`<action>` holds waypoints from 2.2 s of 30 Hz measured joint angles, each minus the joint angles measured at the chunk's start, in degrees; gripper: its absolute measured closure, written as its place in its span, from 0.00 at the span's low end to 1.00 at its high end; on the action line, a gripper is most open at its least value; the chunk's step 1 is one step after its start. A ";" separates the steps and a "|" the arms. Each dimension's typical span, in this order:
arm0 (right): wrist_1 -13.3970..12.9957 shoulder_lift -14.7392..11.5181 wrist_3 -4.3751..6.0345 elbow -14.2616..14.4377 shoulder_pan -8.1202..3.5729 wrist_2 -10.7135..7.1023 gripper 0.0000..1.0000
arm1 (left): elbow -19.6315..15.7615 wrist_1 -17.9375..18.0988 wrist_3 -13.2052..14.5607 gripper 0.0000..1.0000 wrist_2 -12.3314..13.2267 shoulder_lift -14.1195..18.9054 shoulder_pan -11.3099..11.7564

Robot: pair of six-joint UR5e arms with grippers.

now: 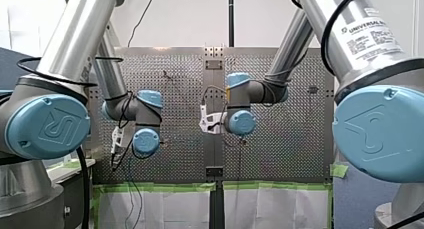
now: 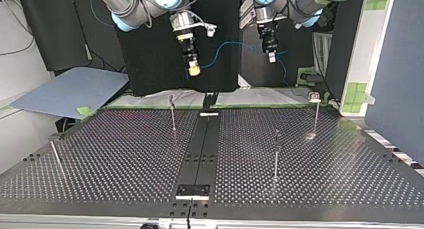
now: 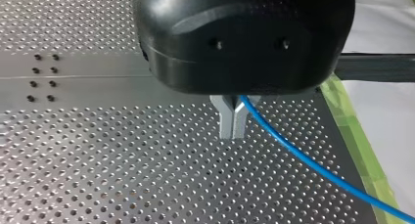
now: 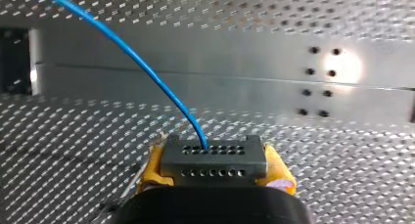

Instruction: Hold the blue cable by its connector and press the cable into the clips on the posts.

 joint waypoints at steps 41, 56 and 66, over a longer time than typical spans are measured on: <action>8.31 -4.51 1.50 -7.99 0.36 -1.78 1.00 | 7.34 -19.85 -4.46 0.99 4.10 14.51 0.03; 8.36 -4.94 2.57 -9.75 0.02 -3.11 1.00 | 13.36 -27.18 -8.08 0.99 8.05 16.06 -0.29; 9.60 -7.76 6.00 -12.66 -0.51 -3.49 1.00 | 13.50 -31.89 -6.75 0.99 9.76 17.28 -0.96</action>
